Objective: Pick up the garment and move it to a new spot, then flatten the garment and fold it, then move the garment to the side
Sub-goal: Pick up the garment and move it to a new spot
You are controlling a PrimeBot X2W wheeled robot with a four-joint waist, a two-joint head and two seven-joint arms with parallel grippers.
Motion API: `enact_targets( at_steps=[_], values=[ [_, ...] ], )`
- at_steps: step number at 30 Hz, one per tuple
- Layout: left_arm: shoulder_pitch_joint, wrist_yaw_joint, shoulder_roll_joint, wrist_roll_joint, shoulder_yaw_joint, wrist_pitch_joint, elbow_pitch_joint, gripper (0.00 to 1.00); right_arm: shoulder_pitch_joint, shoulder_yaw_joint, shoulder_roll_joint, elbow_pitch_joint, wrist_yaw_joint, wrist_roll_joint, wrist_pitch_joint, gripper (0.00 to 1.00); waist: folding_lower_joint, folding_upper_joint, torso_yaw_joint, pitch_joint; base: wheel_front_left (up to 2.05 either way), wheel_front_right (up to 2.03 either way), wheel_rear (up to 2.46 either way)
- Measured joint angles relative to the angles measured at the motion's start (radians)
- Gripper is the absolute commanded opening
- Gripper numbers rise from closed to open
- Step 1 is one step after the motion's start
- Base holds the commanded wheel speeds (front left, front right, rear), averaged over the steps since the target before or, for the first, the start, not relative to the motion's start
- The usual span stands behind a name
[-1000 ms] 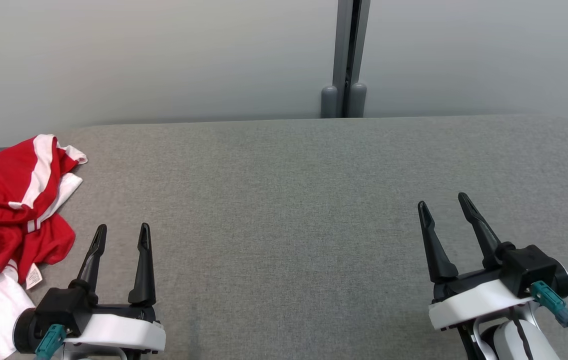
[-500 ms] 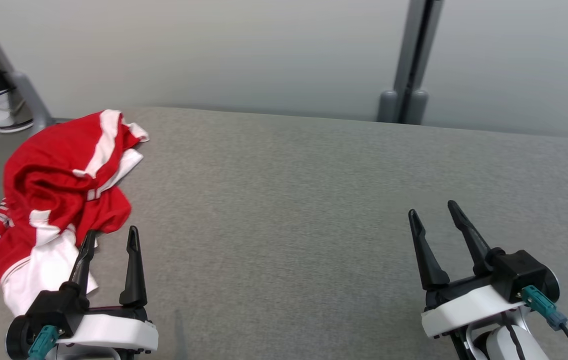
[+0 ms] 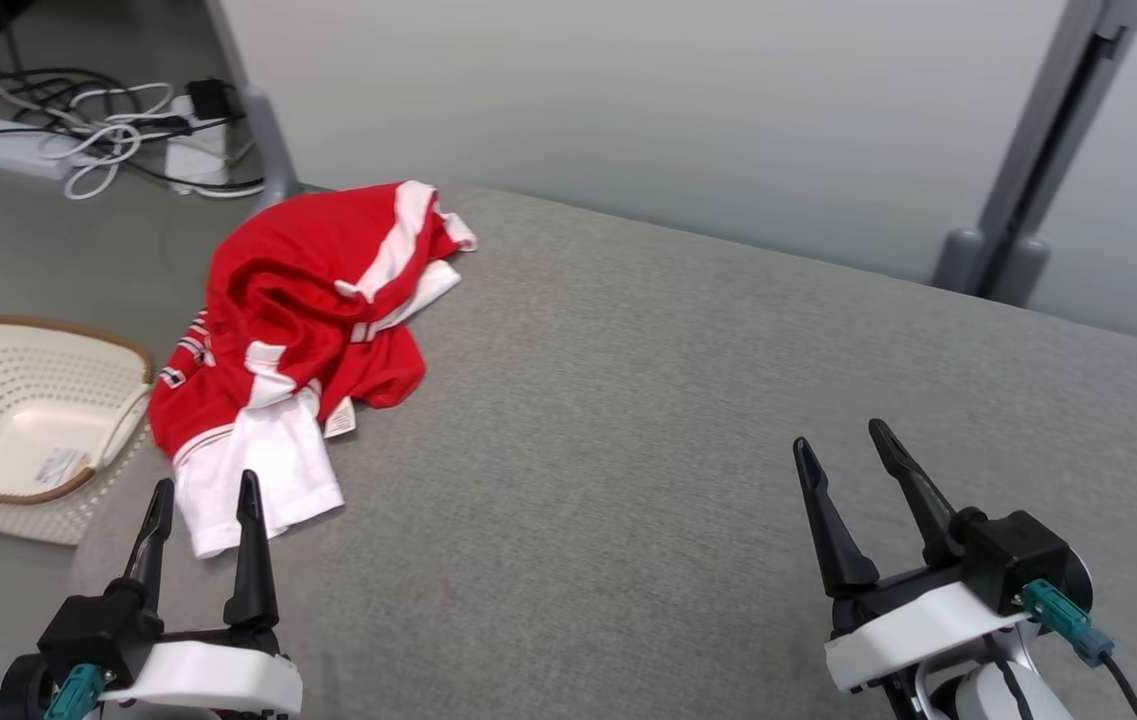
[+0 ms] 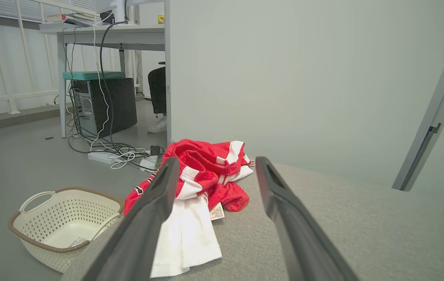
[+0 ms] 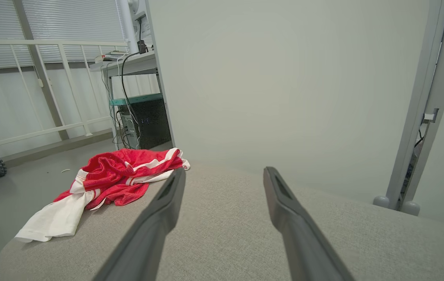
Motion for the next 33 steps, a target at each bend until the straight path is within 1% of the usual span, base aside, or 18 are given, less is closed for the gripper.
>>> enact_targets(
  at_steps=[5, 11, 12, 14, 16, 20, 24, 28, 33],
  values=[
    [0.007, 0.000, 0.000, 0.000, 0.010, 0.000, 0.002, 1.00, 0.000, 0.013, 0.000, 0.005, 0.000, 0.010, 0.000, 1.00, 0.0000, 0.0000, 0.042, -0.005, 0.00, 0.00, 0.00],
    [0.008, 0.000, 0.000, -0.003, 0.028, 0.000, 0.001, 1.00, -0.001, 0.028, 0.000, 0.007, 0.000, 0.014, 0.000, 1.00, 0.0000, 0.0000, 0.043, -0.005, 0.00, 0.00, 0.00],
    [0.008, -0.003, 0.001, -0.005, 0.031, 0.000, 0.000, 1.00, -0.002, 0.030, 0.000, 0.008, 0.000, 0.014, 0.000, 1.00, 0.0000, 0.0000, 0.040, -0.005, 0.00, 0.00, 0.00],
    [0.006, -0.026, 0.007, -0.017, 0.034, 0.000, 0.000, 1.00, -0.005, 0.032, 0.000, 0.008, 0.000, 0.014, 0.000, 1.00, 0.0000, 0.0000, 0.031, -0.002, 0.00, 0.00, 0.00],
    [-0.006, -0.039, 0.015, -0.032, 0.036, 0.002, 0.000, 1.00, -0.006, 0.030, -0.002, 0.007, 0.000, 0.015, 0.000, 1.00, 0.0000, 0.0000, 0.022, 0.003, 0.00, 0.00, 0.00],
    [-0.069, -0.053, 0.050, -0.071, 0.054, 0.081, -0.013, 1.00, -0.009, 0.037, -0.005, 0.008, 0.000, 0.026, 0.000, 1.00, 0.0000, 0.0000, 0.002, 0.021, 0.00, 0.00, 0.00],
    [-0.174, -0.064, 0.113, -0.108, 0.076, 0.198, -0.012, 1.00, -0.027, 0.041, -0.016, -0.006, 0.000, 0.031, 0.000, 1.00, 0.0000, 0.0000, -0.024, 0.048, 0.00, 0.00, 0.00],
    [-0.279, -0.073, 0.185, -0.147, 0.104, 0.302, 0.036, 1.00, -0.036, 0.058, -0.016, -0.021, 0.000, 0.031, 0.000, 1.00, 0.0000, 0.0000, -0.063, 0.077, 0.00, 0.00, 0.00],
    [-0.394, -0.086, 0.280, -0.207, 0.151, 0.425, 0.145, 1.00, -0.071, 0.069, -0.022, -0.042, 0.000, 0.026, 0.000, 1.00, 0.0001, 0.0000, -0.123, 0.124, 0.00, 0.00, 0.00]
  ],
)
